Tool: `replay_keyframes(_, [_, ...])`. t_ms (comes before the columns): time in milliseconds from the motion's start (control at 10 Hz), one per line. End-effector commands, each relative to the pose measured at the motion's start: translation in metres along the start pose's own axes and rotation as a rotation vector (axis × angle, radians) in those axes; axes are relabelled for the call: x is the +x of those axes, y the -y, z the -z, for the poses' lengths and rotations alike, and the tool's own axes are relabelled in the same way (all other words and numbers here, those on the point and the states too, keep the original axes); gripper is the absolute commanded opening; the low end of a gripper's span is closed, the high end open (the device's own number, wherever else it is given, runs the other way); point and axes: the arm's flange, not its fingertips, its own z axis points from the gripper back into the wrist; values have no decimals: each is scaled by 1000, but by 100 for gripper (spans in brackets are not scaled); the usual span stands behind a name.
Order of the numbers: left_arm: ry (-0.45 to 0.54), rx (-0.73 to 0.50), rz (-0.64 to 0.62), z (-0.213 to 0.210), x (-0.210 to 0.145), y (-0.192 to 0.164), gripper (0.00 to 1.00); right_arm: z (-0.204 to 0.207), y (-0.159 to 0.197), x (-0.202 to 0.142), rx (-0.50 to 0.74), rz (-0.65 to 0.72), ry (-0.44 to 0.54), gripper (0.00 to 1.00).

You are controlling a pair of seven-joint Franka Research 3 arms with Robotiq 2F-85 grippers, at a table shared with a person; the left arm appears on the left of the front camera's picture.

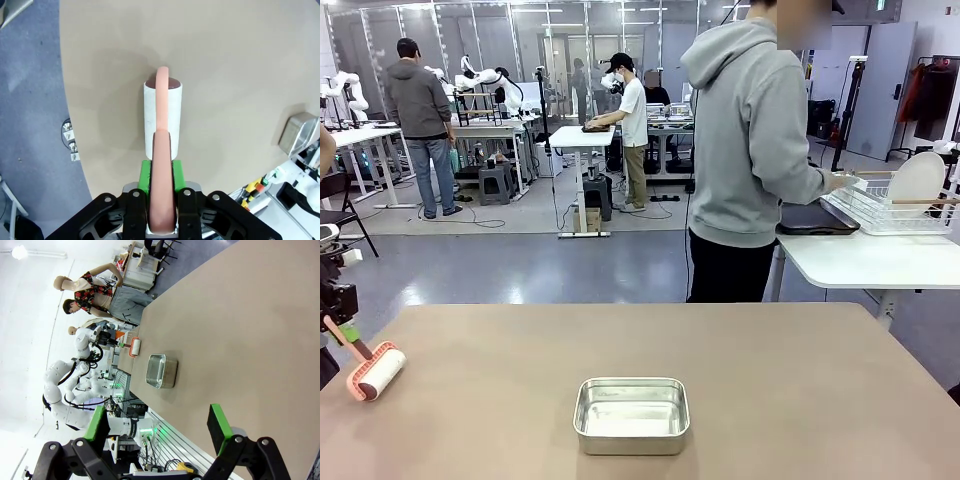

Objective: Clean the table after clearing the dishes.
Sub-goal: When the right (or left) Handle tray is removed, use the right hand (or left hand) to clean the right (or left) side of the table with the Lint Roller.

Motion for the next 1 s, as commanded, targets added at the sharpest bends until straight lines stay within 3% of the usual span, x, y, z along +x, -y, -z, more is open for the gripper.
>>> replay_keyframes(0, [-9,48,-11,0,-15,12,21,-1,-2,0,-5,-7,6,100])
replay_keyframes(400, [41,98,9,-38,-29,47,21,-1,-2,0,-5,-7,6,100])
replay_keyframes(900, [52,76,33,-44,-22,46,21,-1,-2,0,-5,-7,6,100])
